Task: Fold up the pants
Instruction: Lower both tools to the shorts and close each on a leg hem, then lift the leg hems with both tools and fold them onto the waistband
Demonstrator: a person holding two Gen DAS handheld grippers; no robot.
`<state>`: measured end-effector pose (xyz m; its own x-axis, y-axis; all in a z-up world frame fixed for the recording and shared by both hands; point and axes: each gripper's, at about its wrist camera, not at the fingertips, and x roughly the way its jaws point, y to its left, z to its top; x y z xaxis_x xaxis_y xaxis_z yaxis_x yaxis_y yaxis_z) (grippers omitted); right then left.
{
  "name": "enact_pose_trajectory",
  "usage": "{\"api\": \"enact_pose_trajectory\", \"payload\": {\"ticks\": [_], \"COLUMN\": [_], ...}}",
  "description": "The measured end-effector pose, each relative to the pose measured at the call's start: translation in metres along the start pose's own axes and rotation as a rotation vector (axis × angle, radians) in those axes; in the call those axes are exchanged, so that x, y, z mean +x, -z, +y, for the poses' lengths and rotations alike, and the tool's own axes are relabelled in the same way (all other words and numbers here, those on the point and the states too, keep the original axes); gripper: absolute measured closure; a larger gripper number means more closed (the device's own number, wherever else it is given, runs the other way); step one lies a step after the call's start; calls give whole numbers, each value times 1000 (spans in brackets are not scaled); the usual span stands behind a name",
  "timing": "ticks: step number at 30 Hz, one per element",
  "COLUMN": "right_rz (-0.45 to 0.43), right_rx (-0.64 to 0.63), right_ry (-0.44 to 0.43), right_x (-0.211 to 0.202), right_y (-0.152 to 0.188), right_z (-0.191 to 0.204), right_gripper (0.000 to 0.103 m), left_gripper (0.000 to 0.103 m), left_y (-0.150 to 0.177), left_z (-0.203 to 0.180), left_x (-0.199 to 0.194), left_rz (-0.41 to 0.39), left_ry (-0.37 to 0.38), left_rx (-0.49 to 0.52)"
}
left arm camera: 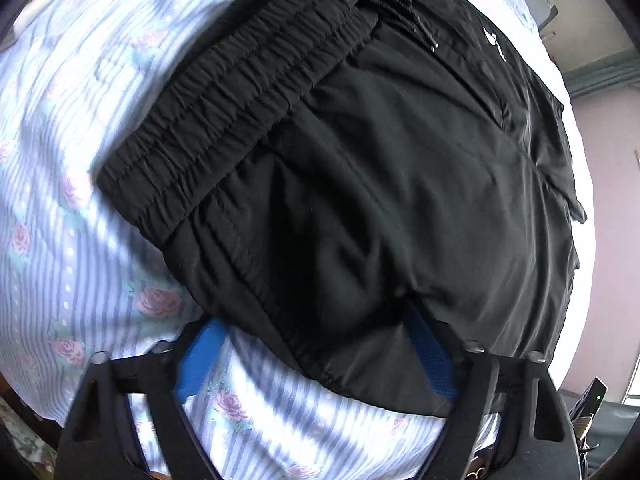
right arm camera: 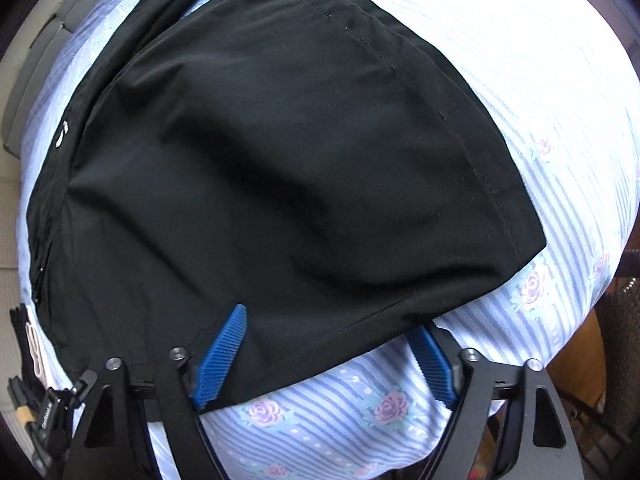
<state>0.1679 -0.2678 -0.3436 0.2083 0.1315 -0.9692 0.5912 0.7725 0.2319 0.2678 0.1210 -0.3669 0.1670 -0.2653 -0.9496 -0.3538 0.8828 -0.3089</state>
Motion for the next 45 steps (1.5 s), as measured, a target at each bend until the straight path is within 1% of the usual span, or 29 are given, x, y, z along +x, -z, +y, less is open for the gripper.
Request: {"api": "enact_pose_trajectory", "payload": {"ticks": [1,2,4,5,6,8,11,15,18,19,20,22,23,25,26,27,30,32,37,40,42,45], "right_rz": [-8,-13,-23,-25,-32,-53,-115,-184,-222,-233,-240,-256,-258,-261,-265,-271,-293,-327,-411,-440,-444,-447], "right_rx": [-6,-15,-24,-28,-35,-50,-93,-182,-249,-263,-274,-292,-305,-320,-334,-341,-334,-332,-336,-348,-348,-363], "right_ry": [8,17,22,17,-4,-43,-78,-139,-178,-200,-220,-260,-264,-277,-273,-264,-267,-281,-305,-325,-321,-310], "right_x": [-3,-5,-12,-17,-23,-43,-88,-152,-200,-215,-225,-250,-262,-277,-282,-290,-294,-296,-296,-284,-271,-243], "right_y": [-3,-5,-10,-13,-16,-19,-23,-21,-22,-22,-29,-27,-16,-5,-9,-5,-19,-30,-80,-112,-137,-176], "right_z": [2,4,5,4,4,6,14,31,56,62,74,87,84,83,88,86,98,110,152,181,204,238], "right_gripper": [42,48,74,84,95,95,96,98,98,98,98,98,98,98,98,98,98,99,99,98,98,99], "left_gripper": [54,70,88,89,90,90,90,91,92,92,92,92,92,93,93,93,94,95,97,99,99,99], "left_y": [-1,-2,-6,-7,-8,-8,-4,-2,-2,-3,-4,-6,-9,-16,-20,-23,-37,-56,-112,-148,-176,-219], "left_z": [-3,-7,-17,-23,-29,-37,-44,-51,-58,-59,-60,-58,-61,-67,-68,-68,-72,-77,-91,-99,-104,-109], "left_x": [-5,-8,-16,-21,-29,-49,-83,-123,-146,-154,-160,-171,-176,-181,-184,-187,-193,-195,-195,-188,-178,-155], "left_rz": [-9,-14,-19,-25,-41,-72,-126,-181,-218,-227,-234,-239,-239,-240,-237,-235,-245,-261,-351,-387,-404,-399], "left_ry": [-1,-7,0,-5,-12,-1,12,-14,-13,-12,-7,3,3,-33,-46,-54,-61,-56,-50,-62,-82,-98], "left_rx": [26,48,95,120,145,168,186,204,214,217,216,204,195,193,189,184,169,160,126,110,99,93]}}
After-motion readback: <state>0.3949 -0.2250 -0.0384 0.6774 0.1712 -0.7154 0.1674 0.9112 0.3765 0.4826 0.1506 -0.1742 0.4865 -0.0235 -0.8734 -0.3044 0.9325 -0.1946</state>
